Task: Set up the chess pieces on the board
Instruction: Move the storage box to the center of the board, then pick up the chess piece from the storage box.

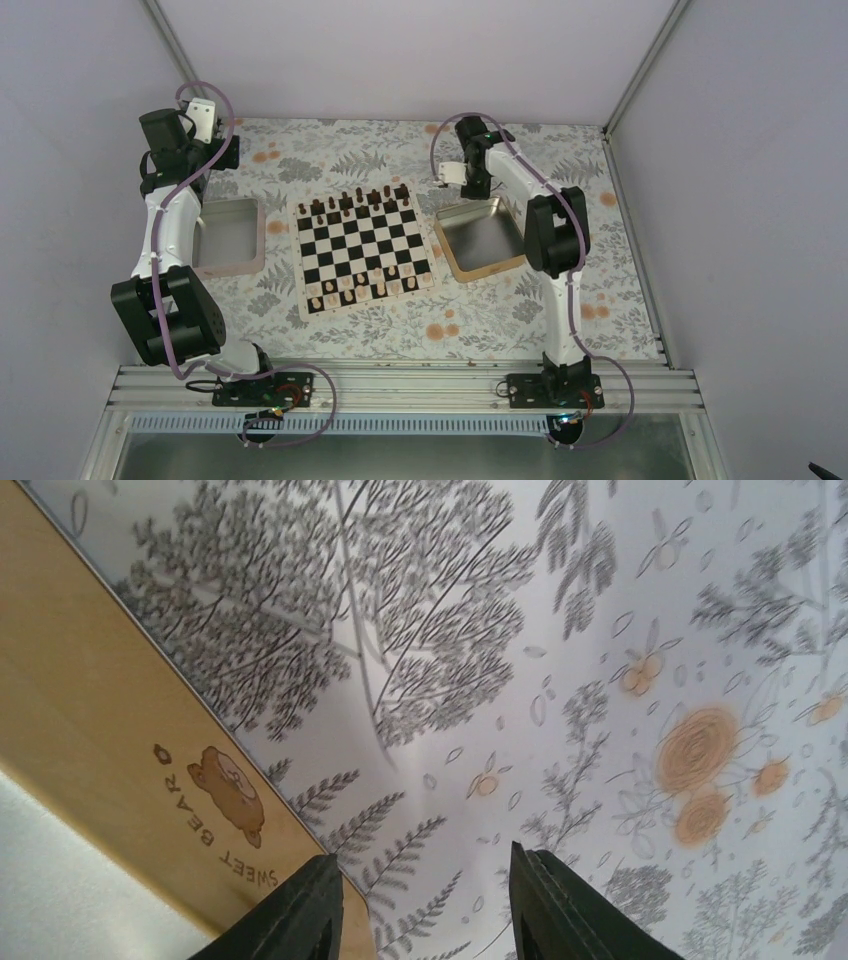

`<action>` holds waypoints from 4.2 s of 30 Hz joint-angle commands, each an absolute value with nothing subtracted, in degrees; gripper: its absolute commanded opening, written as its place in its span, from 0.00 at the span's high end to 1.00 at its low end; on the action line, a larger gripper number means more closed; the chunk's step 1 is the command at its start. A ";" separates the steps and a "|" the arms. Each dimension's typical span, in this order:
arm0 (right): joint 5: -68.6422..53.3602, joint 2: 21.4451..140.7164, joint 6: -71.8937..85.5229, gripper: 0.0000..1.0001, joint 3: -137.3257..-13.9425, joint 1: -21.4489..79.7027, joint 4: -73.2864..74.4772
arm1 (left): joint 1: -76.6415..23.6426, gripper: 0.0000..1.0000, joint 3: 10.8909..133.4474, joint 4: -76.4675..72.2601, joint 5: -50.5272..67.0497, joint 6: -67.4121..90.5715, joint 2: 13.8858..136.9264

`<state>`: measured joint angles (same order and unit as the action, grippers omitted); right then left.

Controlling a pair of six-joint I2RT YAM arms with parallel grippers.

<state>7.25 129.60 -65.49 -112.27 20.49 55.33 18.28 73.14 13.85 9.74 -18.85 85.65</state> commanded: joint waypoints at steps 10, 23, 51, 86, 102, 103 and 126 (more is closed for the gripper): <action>12.18 120.96 -61.69 0.57 -99.94 15.78 58.97 | 18.65 0.00 73.43 13.78 10.35 -19.25 85.98; 13.12 105.57 -56.34 0.56 -80.14 12.24 55.92 | 18.63 0.00 74.89 15.00 9.62 -19.25 86.96; -15.65 102.05 -54.12 0.59 -77.90 25.79 63.94 | 18.54 0.00 74.37 14.46 8.44 -19.42 86.42; -19.19 97.18 -48.78 0.48 -60.53 29.90 39.43 | 18.54 0.00 74.53 14.85 8.97 -19.34 87.08; -30.28 92.49 -53.28 0.43 -52.86 21.74 33.43 | 17.71 0.00 75.04 15.50 8.59 -19.56 87.30; -30.98 92.61 -53.48 0.43 -52.43 21.49 32.93 | 17.63 0.00 75.12 15.51 8.47 -19.59 87.33; -31.38 92.57 -53.08 0.41 -48.19 21.47 23.77 | 16.70 0.00 75.16 15.35 7.21 -19.86 87.78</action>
<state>-29.39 91.70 -52.45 -47.92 21.61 25.10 16.86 73.67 15.49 7.62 -19.09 87.18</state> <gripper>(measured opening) 0.590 0.999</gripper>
